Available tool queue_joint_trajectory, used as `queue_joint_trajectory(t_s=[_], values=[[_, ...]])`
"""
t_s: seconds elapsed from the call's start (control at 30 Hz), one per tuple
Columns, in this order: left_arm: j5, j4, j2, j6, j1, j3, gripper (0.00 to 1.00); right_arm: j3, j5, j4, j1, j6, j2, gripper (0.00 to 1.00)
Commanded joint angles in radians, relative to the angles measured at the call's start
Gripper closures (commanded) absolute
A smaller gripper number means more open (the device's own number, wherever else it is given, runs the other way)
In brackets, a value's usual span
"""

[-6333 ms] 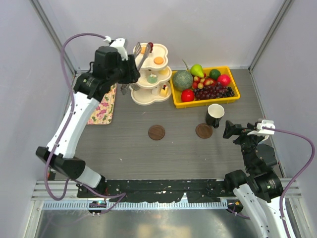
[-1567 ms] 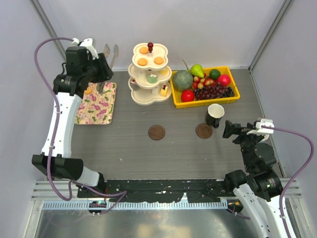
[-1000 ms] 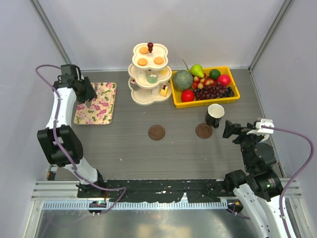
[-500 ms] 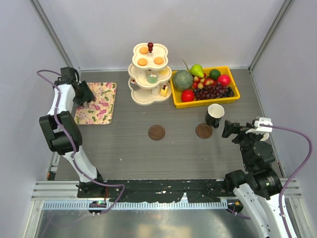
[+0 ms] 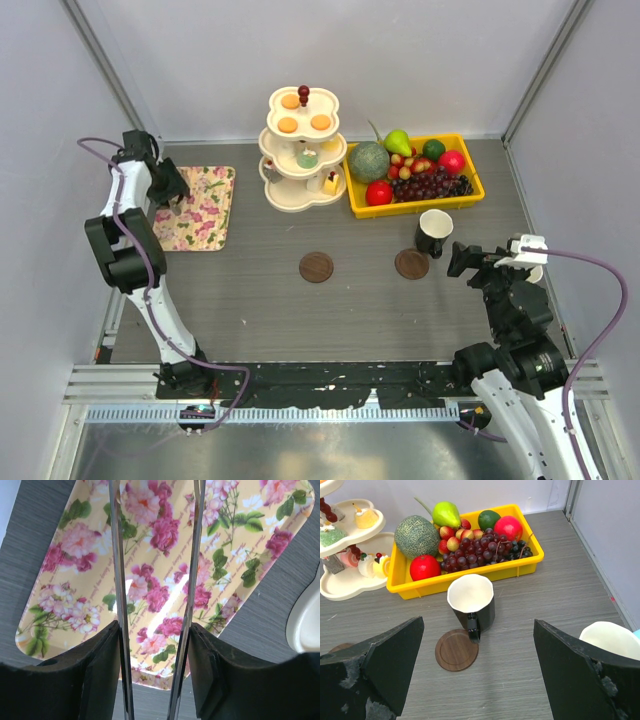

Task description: Serve the afternoon tea

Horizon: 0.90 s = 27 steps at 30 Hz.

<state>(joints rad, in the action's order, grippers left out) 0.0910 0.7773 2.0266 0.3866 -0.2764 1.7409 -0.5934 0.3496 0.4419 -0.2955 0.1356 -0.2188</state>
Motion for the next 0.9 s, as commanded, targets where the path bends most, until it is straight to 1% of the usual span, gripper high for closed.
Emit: queue_joint_trajectory(t_s=[0.0, 0.17, 0.27, 0.37, 0.63, 0.87], values=[[0.019, 0.002, 0.032, 0.012, -0.009, 0.081, 0.43, -0.008, 0.015, -0.032, -0.004, -0.01, -0.016, 0.02], [0.038, 0.013, 0.047, 0.014, -0.009, 0.094, 0.49, -0.008, 0.015, -0.032, -0.004, -0.01, -0.021, 0.02], [0.058, 0.011, 0.023, 0.014, -0.009, 0.077, 0.57, -0.009, 0.014, -0.032, -0.004, -0.01, -0.021, 0.02], [0.069, 0.011, -0.012, 0.008, -0.009, 0.062, 0.62, -0.009, 0.009, -0.032, -0.004, -0.01, -0.016, 0.02], [0.116, 0.004, -0.149, 0.012, -0.006, 0.017, 0.65, -0.009, 0.005, -0.032, -0.004, -0.008, 0.001, 0.02], [0.17, -0.032, -0.291, 0.041, 0.028, -0.021, 0.66, -0.009, -0.001, -0.035, -0.005, -0.005, 0.016, 0.02]])
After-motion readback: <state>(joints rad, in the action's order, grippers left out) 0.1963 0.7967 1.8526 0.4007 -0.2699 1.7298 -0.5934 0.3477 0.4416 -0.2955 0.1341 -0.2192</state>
